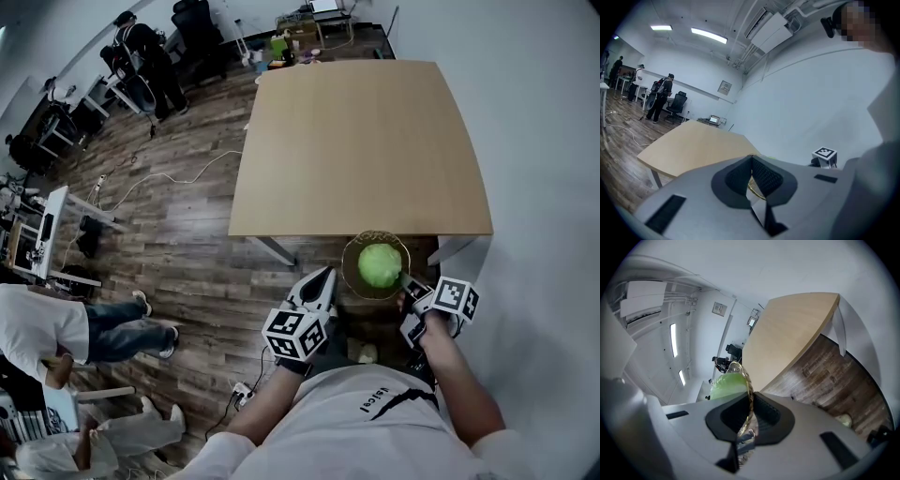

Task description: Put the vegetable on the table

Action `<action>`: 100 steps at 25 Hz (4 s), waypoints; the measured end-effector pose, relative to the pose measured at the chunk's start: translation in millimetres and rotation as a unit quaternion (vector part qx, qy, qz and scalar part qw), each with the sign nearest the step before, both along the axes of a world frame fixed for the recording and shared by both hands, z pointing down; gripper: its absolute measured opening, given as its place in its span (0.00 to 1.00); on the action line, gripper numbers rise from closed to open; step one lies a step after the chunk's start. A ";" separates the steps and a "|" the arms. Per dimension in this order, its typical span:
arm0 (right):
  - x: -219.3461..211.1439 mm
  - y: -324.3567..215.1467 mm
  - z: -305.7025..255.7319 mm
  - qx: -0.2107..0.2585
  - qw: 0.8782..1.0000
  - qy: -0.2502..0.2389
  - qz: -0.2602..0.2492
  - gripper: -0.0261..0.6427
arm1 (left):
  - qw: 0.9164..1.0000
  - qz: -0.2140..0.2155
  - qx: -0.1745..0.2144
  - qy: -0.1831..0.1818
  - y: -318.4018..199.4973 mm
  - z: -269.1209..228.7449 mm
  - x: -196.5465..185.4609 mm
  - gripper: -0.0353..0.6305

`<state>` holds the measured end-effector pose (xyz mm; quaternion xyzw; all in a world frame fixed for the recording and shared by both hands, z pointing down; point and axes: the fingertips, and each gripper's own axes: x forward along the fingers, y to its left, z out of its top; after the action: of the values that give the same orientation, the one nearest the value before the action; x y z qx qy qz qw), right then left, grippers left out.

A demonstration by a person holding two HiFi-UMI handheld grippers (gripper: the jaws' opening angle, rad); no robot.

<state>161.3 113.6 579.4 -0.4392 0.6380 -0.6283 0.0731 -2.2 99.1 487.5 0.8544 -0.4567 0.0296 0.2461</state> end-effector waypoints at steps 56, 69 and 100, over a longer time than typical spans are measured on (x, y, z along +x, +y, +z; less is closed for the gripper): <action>-67.1 -409.3 184.3 -0.120 0.992 0.034 0.033 0.10 | 0.998 0.003 -0.061 -0.030 -368.1 94.6 -62.8 0.07; -80.8 -451.2 197.3 -0.121 0.991 0.051 0.037 0.11 | 0.996 -0.005 -0.078 -0.033 -369.0 110.3 -67.5 0.07; -150.7 -370.1 6.8 0.123 0.977 0.140 -0.100 0.06 | 0.999 0.015 -0.046 0.008 -310.8 32.8 -95.7 0.07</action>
<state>10.5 -256.5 586.2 -0.4450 0.7548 -0.4811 -0.0267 -97.9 -211.7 520.3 0.8491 -0.4398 0.0479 0.2885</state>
